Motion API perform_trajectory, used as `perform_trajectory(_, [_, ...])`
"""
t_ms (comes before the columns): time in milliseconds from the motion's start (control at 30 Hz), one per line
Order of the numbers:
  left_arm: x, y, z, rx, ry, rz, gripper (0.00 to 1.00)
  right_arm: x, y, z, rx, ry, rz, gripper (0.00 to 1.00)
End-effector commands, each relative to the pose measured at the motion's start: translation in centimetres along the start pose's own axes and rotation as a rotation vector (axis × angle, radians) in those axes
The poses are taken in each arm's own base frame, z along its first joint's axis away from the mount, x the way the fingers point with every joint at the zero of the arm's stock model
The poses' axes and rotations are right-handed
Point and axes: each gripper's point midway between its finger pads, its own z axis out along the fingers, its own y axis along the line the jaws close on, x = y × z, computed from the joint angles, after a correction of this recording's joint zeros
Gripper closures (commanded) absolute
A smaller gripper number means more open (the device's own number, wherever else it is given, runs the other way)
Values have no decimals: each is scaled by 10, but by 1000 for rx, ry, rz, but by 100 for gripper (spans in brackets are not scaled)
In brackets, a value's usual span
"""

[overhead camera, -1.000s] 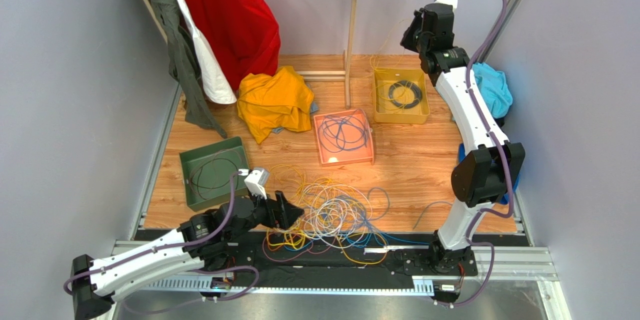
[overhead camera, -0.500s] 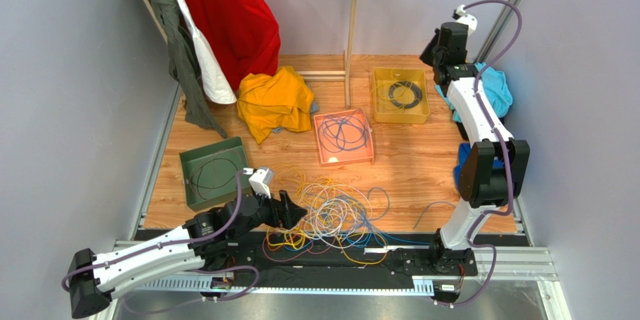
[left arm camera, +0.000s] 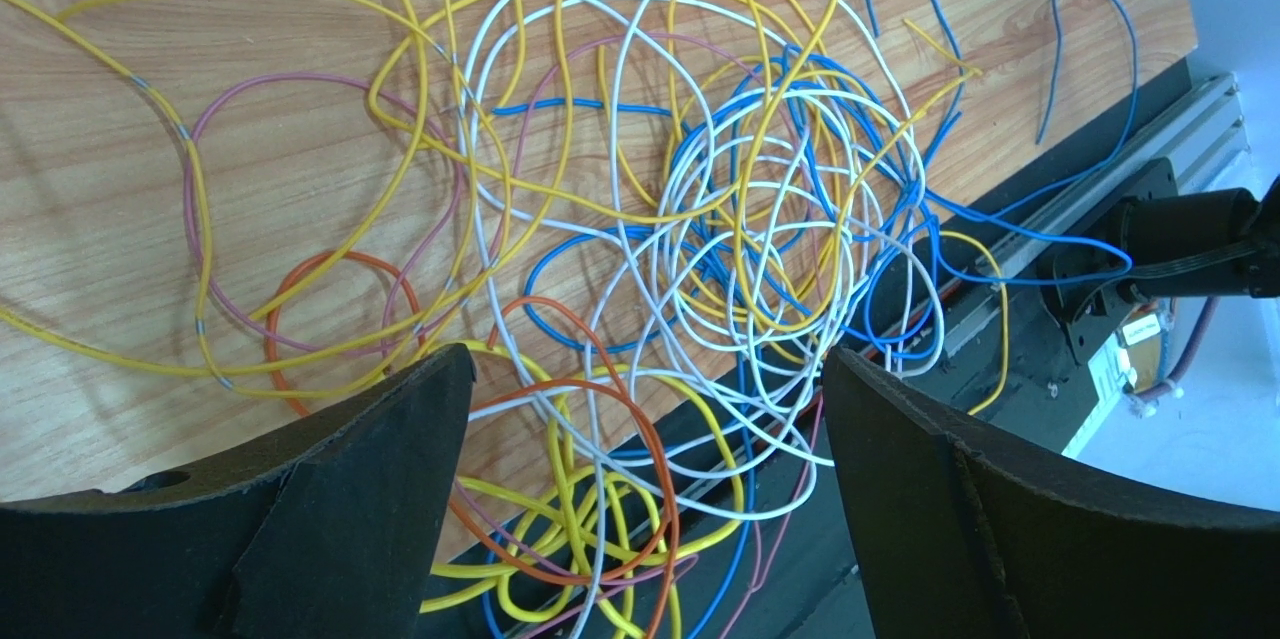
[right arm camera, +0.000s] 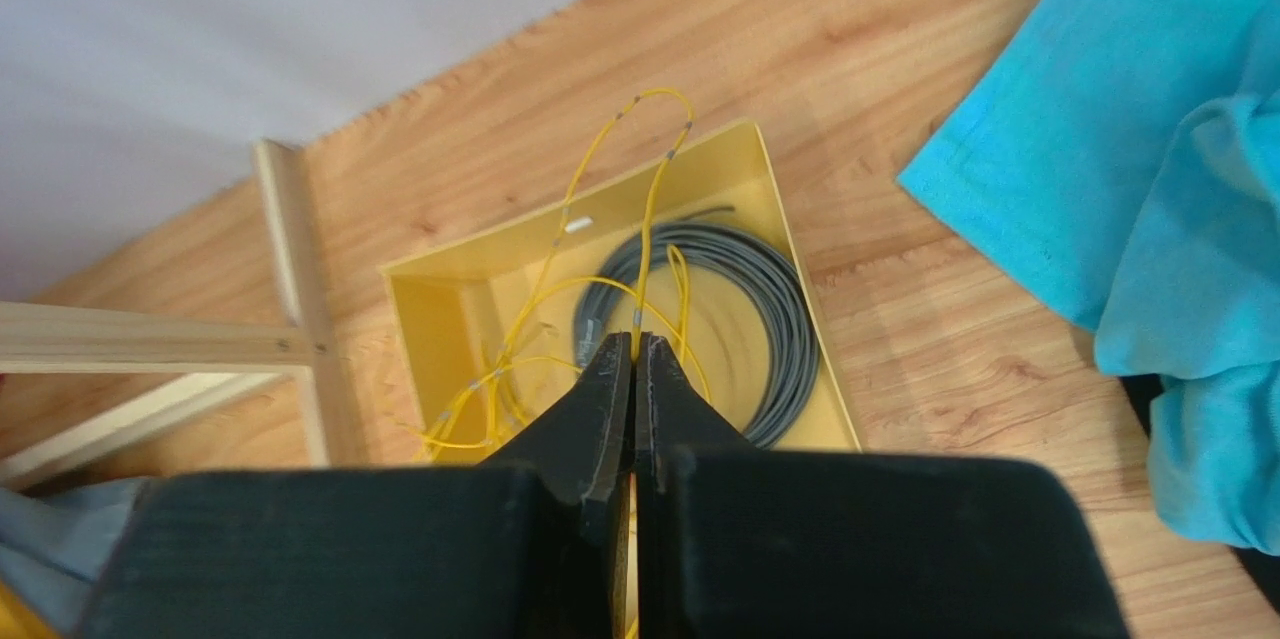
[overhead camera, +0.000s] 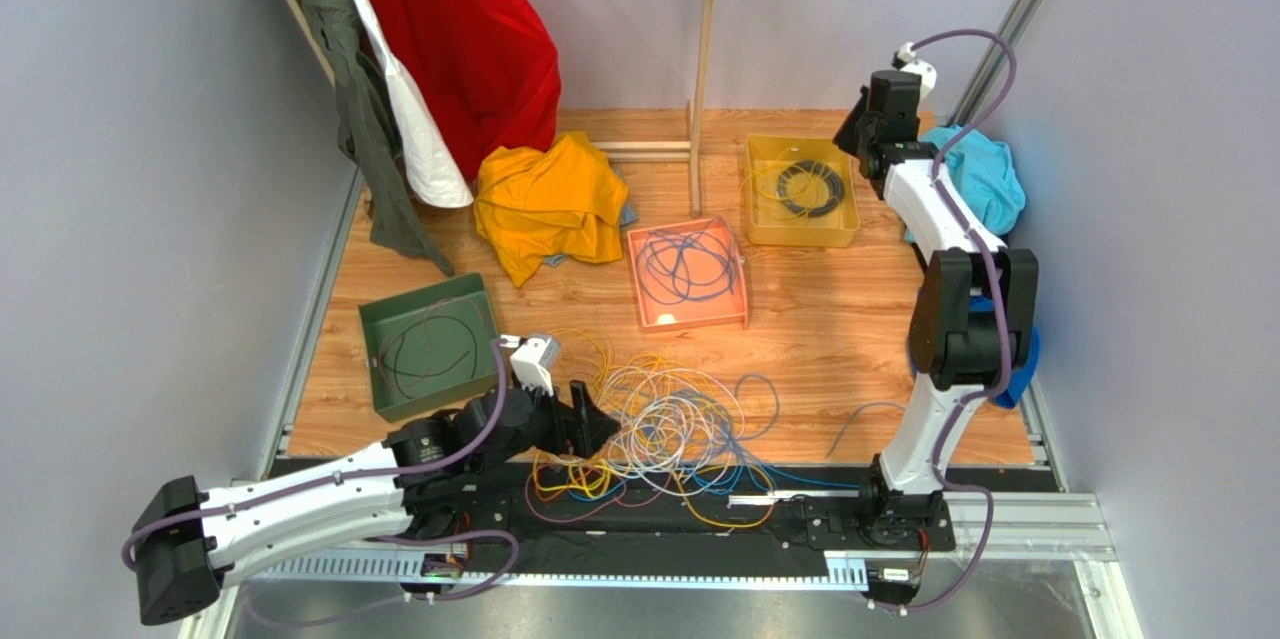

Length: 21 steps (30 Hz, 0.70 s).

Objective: Untangle the cables

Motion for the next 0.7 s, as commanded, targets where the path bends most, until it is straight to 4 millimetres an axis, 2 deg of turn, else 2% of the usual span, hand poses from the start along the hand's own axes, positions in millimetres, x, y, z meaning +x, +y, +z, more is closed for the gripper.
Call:
perform_trajectory(0, [-7,-14,2,50,-20,-23,5,35,-16,24,47,83,-34,100])
perform_trajectory(67, [-6,-13,3,44,-17,-22,5,45,-21,29,64,124,-54,100])
perform_trajectory(100, [-6,-12,3,43,-15,-22,5,52,-26,32,83,139,-61,92])
perform_trajectory(133, [-6,-13,3,47,-17,-21,5,53,-29,32,96,143,-59,65])
perform_trajectory(233, [-7,-15,3,50,-15,-19,5,46,-32,25,121,114,-44,39])
perform_trajectory(267, [-7,-16,3,51,-16,-20,5,43,-32,22,126,103,-41,36])
perform_trajectory(367, [-6,-16,3,53,-12,-26,5,19,-30,5,124,25,-19,32])
perform_trajectory(433, [-5,-16,3,56,-8,-30,5,4,-18,-9,78,-27,-5,32])
perform_trajectory(633, [-7,-19,3,69,-16,-34,6,1,30,-33,-74,-55,32,35])
perform_trajectory(667, [-8,-19,3,68,-17,-34,6,5,43,-46,-109,-63,39,36])
